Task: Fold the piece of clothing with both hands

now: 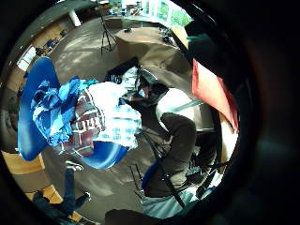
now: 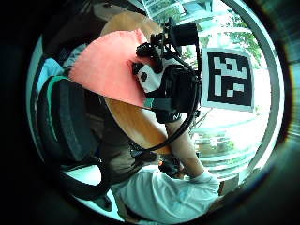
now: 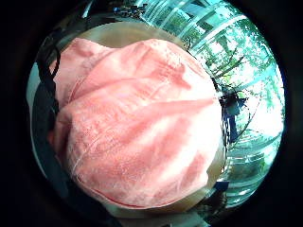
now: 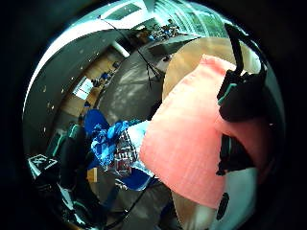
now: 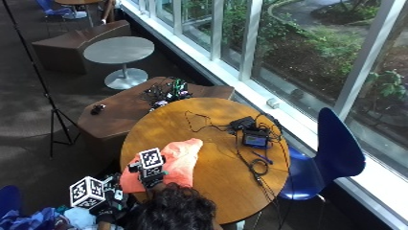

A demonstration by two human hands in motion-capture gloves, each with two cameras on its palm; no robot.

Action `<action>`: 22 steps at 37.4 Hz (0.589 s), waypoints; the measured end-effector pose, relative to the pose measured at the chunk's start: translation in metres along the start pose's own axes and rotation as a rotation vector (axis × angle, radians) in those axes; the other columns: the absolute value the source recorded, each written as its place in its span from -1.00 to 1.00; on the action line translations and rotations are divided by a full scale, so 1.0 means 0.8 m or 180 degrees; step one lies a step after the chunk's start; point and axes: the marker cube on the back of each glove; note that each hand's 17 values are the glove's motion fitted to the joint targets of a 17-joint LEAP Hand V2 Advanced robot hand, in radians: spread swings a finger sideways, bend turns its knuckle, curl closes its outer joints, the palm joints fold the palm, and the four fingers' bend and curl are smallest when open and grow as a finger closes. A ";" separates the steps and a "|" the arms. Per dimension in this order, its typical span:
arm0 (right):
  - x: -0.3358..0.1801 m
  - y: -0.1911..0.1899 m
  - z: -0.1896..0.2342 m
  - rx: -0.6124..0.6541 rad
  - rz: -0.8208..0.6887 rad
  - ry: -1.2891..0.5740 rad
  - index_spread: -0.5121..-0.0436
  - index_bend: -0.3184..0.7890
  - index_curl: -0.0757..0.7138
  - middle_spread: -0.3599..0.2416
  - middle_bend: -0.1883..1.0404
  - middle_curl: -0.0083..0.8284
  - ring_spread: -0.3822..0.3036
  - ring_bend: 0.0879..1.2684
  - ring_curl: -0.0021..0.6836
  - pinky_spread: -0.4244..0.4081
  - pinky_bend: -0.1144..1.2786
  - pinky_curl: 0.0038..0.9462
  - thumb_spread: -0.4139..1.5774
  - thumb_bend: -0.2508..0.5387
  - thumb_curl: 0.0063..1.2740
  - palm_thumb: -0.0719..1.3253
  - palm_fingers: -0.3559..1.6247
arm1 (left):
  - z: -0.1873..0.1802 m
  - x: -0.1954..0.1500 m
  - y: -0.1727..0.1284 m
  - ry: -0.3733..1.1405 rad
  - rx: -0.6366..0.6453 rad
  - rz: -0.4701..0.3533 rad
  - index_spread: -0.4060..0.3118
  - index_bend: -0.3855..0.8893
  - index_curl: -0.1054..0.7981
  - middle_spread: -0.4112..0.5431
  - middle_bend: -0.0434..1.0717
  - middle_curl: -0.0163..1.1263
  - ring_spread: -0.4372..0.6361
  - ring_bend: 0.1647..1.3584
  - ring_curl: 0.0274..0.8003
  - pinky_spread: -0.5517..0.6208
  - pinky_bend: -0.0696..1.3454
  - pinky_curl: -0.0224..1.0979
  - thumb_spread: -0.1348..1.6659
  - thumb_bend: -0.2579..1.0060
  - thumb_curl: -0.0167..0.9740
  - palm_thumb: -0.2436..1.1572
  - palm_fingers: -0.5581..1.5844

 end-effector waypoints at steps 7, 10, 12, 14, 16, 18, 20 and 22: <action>0.023 0.027 -0.029 -0.0098 -0.0804 -0.1006 -0.17 -0.33 0.14 -0.70 -0.44 -0.03 -0.79 -0.21 0.27 -0.89 0.09 -0.19 -0.13 -0.50 -0.01 0.55 0.48 | 0.002 0.018 -0.003 -0.0233 -0.0120 0.0073 -0.13 -0.19 -0.04 -0.07 -0.59 -0.33 0.23 -0.35 -0.26 0.30 -0.03 -0.25 0.90 -0.40 -0.54 -0.28 -0.18; 0.067 0.052 -0.066 -0.0252 -0.0979 -0.1036 -0.15 -0.39 0.05 -0.66 -0.48 -0.06 -0.70 -0.23 0.26 -0.78 0.17 -0.16 0.01 -0.47 -0.03 0.49 0.38 | -0.001 0.043 -0.003 -0.0522 -0.0232 0.0224 -0.13 -0.17 -0.04 -0.07 -0.59 -0.33 0.22 -0.35 -0.26 0.28 -0.04 -0.25 0.89 -0.38 -0.52 -0.24 -0.18; 0.104 0.071 -0.092 -0.0443 -0.0946 -0.0701 -0.15 -0.31 0.05 -0.63 -0.45 -0.05 -0.62 -0.27 0.27 -0.66 0.15 -0.15 0.12 -0.45 -0.05 0.44 0.30 | -0.002 0.062 -0.004 -0.0711 -0.0290 0.0354 -0.15 -0.17 -0.04 -0.08 -0.59 -0.33 0.22 -0.35 -0.26 0.28 -0.05 -0.26 0.89 -0.38 -0.51 -0.23 -0.17; 0.143 0.091 -0.111 -0.0694 -0.0838 -0.0193 -0.19 -0.17 0.09 -0.57 -0.37 -0.03 -0.54 -0.41 0.22 -0.45 0.00 -0.18 0.23 -0.49 -0.08 0.34 0.15 | 0.000 0.082 -0.004 -0.0835 -0.0353 0.0500 -0.15 -0.16 -0.03 -0.09 -0.59 -0.33 0.22 -0.35 -0.26 0.29 -0.08 -0.27 0.88 -0.38 -0.50 -0.22 -0.17; 0.181 0.111 -0.122 -0.0947 -0.0647 0.0317 -0.25 -0.12 0.10 -0.55 -0.37 -0.03 -0.47 -0.50 0.19 -0.33 -0.07 -0.20 0.32 -0.50 -0.11 0.26 0.08 | 0.003 0.103 -0.003 -0.0892 -0.0450 0.0657 -0.15 -0.16 -0.03 -0.09 -0.58 -0.32 0.22 -0.35 -0.27 0.29 -0.09 -0.28 0.87 -0.38 -0.50 -0.23 -0.17; 0.213 0.129 -0.131 -0.1096 -0.0413 0.0650 -0.30 -0.08 0.13 -0.52 -0.37 -0.02 -0.37 -0.61 0.15 -0.16 -0.15 -0.22 0.41 -0.50 -0.14 0.16 -0.03 | 0.008 0.121 0.000 -0.0912 -0.0549 0.0789 -0.15 -0.16 -0.03 -0.09 -0.58 -0.32 0.22 -0.35 -0.27 0.30 -0.10 -0.28 0.86 -0.39 -0.50 -0.24 -0.17; 0.240 0.145 -0.138 -0.1102 -0.0181 0.0763 -0.34 -0.06 0.16 -0.45 -0.39 -0.03 -0.25 -0.74 0.10 0.01 -0.23 -0.24 0.50 -0.50 -0.19 0.07 -0.21 | 0.014 0.138 0.003 -0.0913 -0.0608 0.0892 -0.16 -0.16 -0.03 -0.09 -0.58 -0.32 0.21 -0.35 -0.27 0.31 -0.11 -0.29 0.85 -0.41 -0.50 -0.26 -0.17; 0.264 0.158 -0.144 -0.0999 0.0021 0.0717 -0.37 -0.09 0.15 -0.43 -0.39 -0.04 -0.18 -0.78 0.06 0.11 -0.26 -0.27 0.56 -0.46 -0.22 0.03 -0.22 | 0.020 0.153 0.005 -0.0908 -0.0637 0.0979 -0.16 -0.16 -0.03 -0.10 -0.59 -0.32 0.20 -0.35 -0.27 0.31 -0.12 -0.29 0.84 -0.43 -0.51 -0.28 -0.16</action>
